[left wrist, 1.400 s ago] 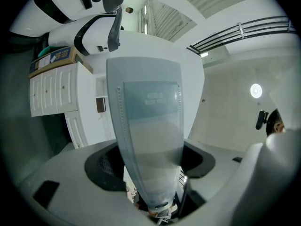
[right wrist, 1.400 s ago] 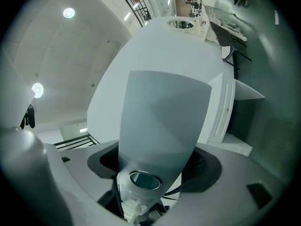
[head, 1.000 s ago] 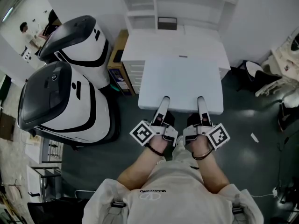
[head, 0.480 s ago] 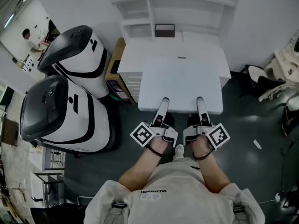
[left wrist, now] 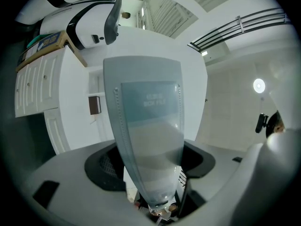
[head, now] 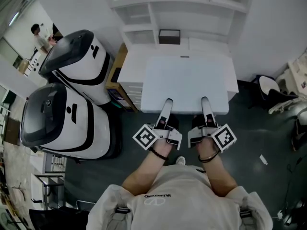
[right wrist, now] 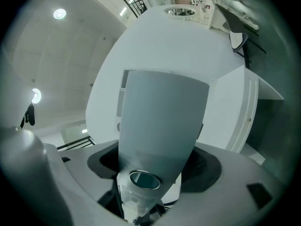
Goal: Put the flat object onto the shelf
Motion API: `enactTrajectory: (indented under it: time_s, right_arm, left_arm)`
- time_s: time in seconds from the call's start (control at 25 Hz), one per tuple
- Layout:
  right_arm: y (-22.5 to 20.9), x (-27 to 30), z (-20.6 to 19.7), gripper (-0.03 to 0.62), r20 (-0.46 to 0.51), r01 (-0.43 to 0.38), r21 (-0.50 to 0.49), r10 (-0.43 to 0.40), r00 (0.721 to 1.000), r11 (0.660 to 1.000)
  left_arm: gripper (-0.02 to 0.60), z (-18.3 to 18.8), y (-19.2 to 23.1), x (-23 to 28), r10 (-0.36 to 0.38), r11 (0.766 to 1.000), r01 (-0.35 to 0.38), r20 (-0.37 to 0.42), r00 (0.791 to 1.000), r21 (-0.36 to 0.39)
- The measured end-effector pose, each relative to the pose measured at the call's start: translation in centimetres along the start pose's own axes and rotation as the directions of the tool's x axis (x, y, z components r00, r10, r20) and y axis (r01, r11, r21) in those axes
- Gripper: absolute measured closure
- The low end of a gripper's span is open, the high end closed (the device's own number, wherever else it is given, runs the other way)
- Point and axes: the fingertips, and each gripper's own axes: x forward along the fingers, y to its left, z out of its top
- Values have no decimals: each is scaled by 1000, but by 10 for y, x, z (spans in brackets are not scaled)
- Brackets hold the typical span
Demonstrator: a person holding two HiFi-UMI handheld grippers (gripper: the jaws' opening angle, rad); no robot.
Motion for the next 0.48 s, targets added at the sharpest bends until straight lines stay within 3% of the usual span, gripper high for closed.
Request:
enactTrajectory:
  time_s: [0.48]
  right_arm:
    - [-21, 42, 19, 247, -16, -6, 30, 6, 1000, 1000]
  left_arm:
    - [261, 6, 19, 44, 13, 1000, -14, 10, 1000, 23]
